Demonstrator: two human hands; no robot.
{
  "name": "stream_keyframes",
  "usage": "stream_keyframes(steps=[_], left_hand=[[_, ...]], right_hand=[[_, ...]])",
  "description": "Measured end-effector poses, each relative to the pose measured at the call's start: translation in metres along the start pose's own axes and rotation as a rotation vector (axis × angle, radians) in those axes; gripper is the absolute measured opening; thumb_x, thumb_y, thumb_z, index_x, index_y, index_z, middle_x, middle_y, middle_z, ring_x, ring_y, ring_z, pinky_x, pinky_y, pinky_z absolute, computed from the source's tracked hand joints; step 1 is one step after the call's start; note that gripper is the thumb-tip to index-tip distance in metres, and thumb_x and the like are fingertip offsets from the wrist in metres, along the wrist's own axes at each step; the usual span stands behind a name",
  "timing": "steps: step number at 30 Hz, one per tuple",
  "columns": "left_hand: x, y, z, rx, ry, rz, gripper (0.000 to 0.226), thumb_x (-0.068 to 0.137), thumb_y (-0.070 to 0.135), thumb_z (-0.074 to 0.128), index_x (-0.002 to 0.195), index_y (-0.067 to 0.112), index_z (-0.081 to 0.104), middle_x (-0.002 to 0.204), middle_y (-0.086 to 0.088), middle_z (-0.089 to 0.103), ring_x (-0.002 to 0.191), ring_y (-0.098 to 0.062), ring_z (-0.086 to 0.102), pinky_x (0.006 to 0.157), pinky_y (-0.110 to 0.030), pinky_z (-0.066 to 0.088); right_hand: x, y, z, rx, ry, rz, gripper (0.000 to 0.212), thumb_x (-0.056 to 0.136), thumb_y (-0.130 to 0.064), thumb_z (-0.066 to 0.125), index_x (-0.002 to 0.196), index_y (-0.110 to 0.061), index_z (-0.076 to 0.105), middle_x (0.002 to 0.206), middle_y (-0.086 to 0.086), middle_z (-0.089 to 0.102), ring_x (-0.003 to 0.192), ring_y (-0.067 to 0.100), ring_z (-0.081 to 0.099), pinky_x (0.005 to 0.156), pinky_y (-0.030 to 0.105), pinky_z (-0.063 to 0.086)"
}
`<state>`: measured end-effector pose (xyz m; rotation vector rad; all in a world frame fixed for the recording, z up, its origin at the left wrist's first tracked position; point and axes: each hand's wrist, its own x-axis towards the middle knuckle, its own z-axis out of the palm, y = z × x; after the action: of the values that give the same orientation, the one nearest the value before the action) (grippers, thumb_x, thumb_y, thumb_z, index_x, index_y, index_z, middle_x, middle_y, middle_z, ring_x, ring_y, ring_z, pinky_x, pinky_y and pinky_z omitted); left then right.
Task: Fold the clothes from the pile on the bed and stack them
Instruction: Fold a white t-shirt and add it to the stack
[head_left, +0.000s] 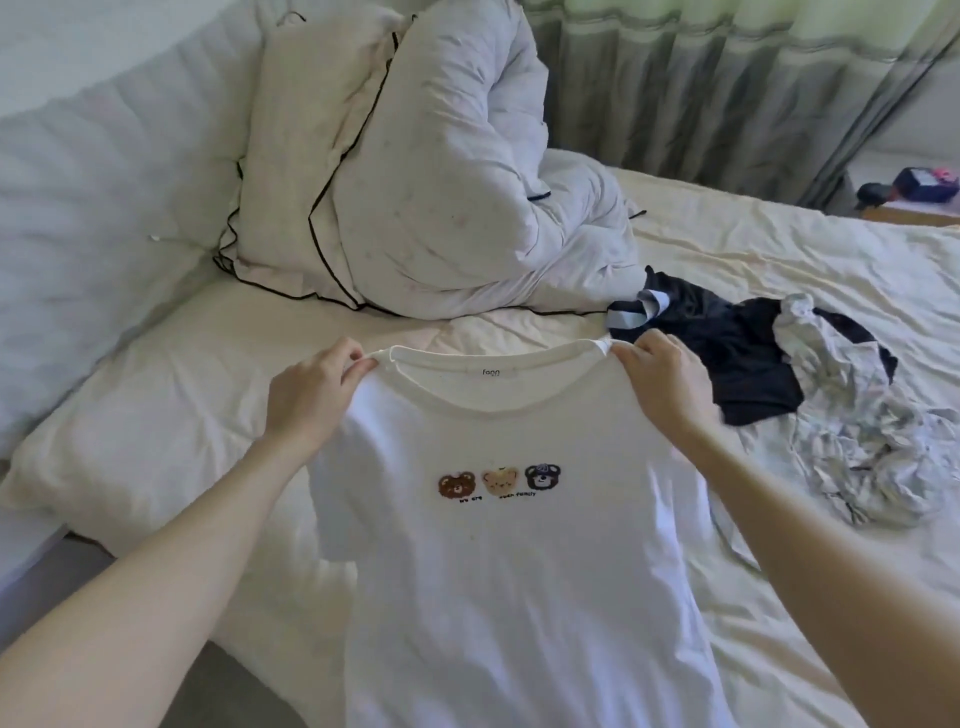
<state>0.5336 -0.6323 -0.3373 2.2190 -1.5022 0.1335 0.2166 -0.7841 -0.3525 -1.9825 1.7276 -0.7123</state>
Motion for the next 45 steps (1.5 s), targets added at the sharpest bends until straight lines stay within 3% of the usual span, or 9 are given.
stream_keyframes(steps=[11,13,16,22,29,34,39,42,45], left_hand=[[0.08,-0.044,0.172,0.147,-0.161,0.013,0.031,0.093,0.037,0.053,0.095,0.007,0.061,0.089,-0.014,0.065,0.076,-0.036,0.059,0.058,-0.035,0.035],[0.084,-0.047,0.19,0.113,-0.197,-0.017,0.026,0.094,0.031,0.053,0.103,0.008,0.061,0.098,-0.013,0.062,0.09,-0.035,0.057,0.064,-0.04,0.041],[0.068,-0.055,0.206,0.072,-0.307,-0.053,0.031,0.092,0.016,0.053,0.122,0.008,0.056,0.115,-0.018,0.055,0.105,-0.038,0.051,0.083,-0.047,0.041],[-0.017,-0.073,0.211,0.047,-0.499,-0.143,0.038,0.092,0.009,0.053,0.13,0.006,0.051,0.129,-0.017,0.051,0.116,-0.037,0.048,0.092,-0.046,0.037],[-0.142,-0.091,0.201,-0.07,-0.634,-0.237,0.037,0.09,0.006,0.056,0.126,0.0,0.053,0.126,-0.019,0.053,0.116,-0.038,0.05,0.096,-0.046,0.04],[-0.229,-0.114,0.2,-0.219,-0.598,-0.524,0.043,0.088,0.01,0.061,0.127,-0.003,0.048,0.121,-0.02,0.05,0.114,-0.032,0.046,0.093,-0.037,0.039],[-0.287,-0.129,0.198,-0.427,-0.573,-0.852,0.023,0.09,0.028,0.061,0.102,0.009,0.054,0.088,0.003,0.054,0.078,-0.013,0.05,0.059,-0.016,0.035],[-0.317,-0.133,0.188,-0.669,-0.703,-1.05,0.021,0.091,0.033,0.059,0.083,0.014,0.055,0.082,0.0,0.058,0.075,-0.014,0.056,0.061,-0.018,0.042],[-0.343,-0.135,0.169,-0.78,-0.891,-1.079,0.013,0.091,0.026,0.06,0.102,0.018,0.061,0.098,0.003,0.067,0.09,-0.014,0.063,0.073,-0.027,0.05]], right_hand=[[0.089,0.067,0.146,-0.025,-0.047,0.143,0.035,0.09,-0.038,0.053,0.062,-0.02,0.042,0.076,0.001,0.05,0.075,0.025,0.047,0.066,0.035,0.033],[0.094,0.074,0.161,-0.081,-0.055,0.135,0.023,0.092,-0.033,0.051,0.085,-0.013,0.059,0.096,0.007,0.057,0.097,0.028,0.05,0.086,0.039,0.034],[0.079,0.087,0.18,-0.178,-0.095,0.088,0.036,0.095,-0.031,0.05,0.126,-0.013,0.053,0.129,0.01,0.051,0.123,0.029,0.041,0.103,0.041,0.025],[0.001,0.101,0.206,-0.204,-0.249,0.037,0.043,0.096,-0.026,0.048,0.137,-0.012,0.045,0.146,0.012,0.039,0.136,0.031,0.032,0.114,0.047,0.015],[-0.138,0.104,0.222,-0.286,-0.5,-0.027,0.048,0.098,-0.03,0.044,0.144,-0.017,0.036,0.152,0.005,0.031,0.144,0.023,0.02,0.116,0.046,0.009],[-0.24,0.103,0.233,-0.384,-0.676,-0.044,0.053,0.1,-0.039,0.034,0.149,-0.024,0.022,0.159,0.002,0.011,0.147,0.021,0.005,0.117,0.044,0.0],[-0.325,0.106,0.231,-0.457,-0.725,-0.058,0.056,0.1,-0.038,0.035,0.151,-0.024,0.017,0.159,0.007,0.009,0.147,0.026,0.003,0.116,0.05,0.001],[-0.362,0.108,0.224,-0.481,-0.75,-0.021,0.058,0.1,-0.036,0.035,0.152,-0.024,0.011,0.159,0.007,0.004,0.147,0.028,0.0,0.116,0.05,0.001],[-0.387,0.109,0.218,-0.506,-0.789,0.007,0.058,0.101,-0.039,0.031,0.152,-0.027,0.005,0.159,0.005,-0.007,0.146,0.025,-0.009,0.116,0.047,-0.006]])
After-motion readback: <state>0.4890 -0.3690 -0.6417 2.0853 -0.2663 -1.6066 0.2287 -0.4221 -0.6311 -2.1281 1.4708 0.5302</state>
